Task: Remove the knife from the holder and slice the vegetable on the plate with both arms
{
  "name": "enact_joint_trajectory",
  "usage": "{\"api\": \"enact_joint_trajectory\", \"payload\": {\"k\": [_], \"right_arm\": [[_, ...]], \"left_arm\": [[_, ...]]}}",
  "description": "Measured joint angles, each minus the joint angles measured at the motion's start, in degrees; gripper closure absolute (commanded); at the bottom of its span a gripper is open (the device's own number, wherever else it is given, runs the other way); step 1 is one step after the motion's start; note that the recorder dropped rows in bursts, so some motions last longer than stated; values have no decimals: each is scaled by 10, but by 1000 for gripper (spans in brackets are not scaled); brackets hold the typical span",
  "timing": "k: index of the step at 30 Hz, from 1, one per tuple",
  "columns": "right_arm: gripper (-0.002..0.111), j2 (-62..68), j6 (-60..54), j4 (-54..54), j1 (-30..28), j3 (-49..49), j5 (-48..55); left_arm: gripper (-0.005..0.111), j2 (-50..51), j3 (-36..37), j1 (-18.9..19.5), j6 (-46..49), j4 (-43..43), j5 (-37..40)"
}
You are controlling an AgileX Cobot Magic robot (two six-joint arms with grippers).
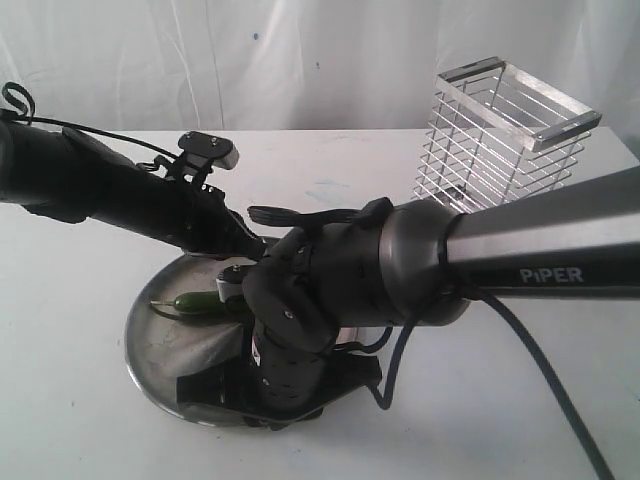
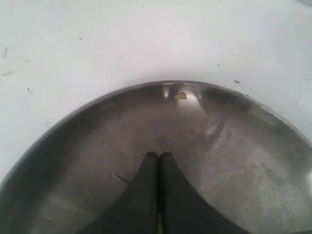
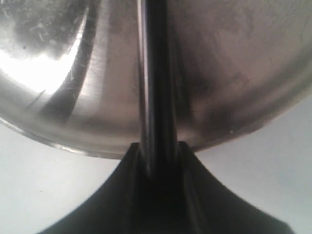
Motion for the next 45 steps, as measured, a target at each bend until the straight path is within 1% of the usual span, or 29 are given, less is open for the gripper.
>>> {"api": "enact_joint_trajectory", "payload": {"k": [11,16,25,34,39,45], "right_arm": [[108,0,0,0,0,0,-1],[108,0,0,0,0,0,-1],[108,0,0,0,0,0,0],[108,0,0,9,0,0,6],[108,0,-3,29,0,0,31],[108,2,-10,73,6,0,103]], "left_arm": [[107,2,6,0,-7,13,15],[107,29,6,0,-7,13,14],[107,43,6,0,-7,-1,-3],[107,61,-2,6,-7,-12,5],[107,67,-5,6,-8,-20,21],[107,77,-5,6,-8,-22,21]]}}
